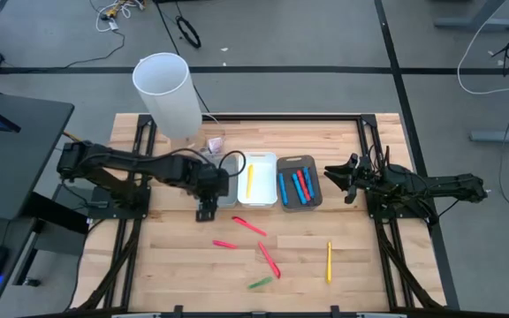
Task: Pick & Place Markers
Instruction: Put the pink pen into the gray bin
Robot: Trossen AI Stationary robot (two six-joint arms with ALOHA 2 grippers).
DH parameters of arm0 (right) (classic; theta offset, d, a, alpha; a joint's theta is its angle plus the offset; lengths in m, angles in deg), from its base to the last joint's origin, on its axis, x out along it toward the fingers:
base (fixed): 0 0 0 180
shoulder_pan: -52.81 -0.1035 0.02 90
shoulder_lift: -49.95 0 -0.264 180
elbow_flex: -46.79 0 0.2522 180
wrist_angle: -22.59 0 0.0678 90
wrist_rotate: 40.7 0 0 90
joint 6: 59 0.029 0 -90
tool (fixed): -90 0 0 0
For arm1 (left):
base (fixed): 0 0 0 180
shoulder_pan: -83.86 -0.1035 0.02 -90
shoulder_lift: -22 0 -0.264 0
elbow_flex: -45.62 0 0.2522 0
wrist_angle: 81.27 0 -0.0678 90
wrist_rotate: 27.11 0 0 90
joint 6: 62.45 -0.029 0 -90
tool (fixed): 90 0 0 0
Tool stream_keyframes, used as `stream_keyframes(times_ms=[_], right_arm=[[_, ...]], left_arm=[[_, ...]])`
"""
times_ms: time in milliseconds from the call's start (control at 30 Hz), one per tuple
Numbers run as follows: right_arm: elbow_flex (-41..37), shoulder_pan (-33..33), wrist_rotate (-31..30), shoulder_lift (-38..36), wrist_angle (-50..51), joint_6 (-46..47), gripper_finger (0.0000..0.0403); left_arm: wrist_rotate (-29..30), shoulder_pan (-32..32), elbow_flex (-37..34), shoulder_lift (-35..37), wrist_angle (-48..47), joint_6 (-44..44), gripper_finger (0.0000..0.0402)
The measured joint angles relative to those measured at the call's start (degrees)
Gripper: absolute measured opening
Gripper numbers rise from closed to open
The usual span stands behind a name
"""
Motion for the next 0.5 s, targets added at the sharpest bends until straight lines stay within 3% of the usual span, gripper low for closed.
stream_keyframes(times_ms=[500], right_arm=[[0.0,0.0,0.0,0.0,0.0,0.0,0.0111]], left_arm=[[0.0,8.2,13.5,0.0,-10.0,1.5,0.0236]])
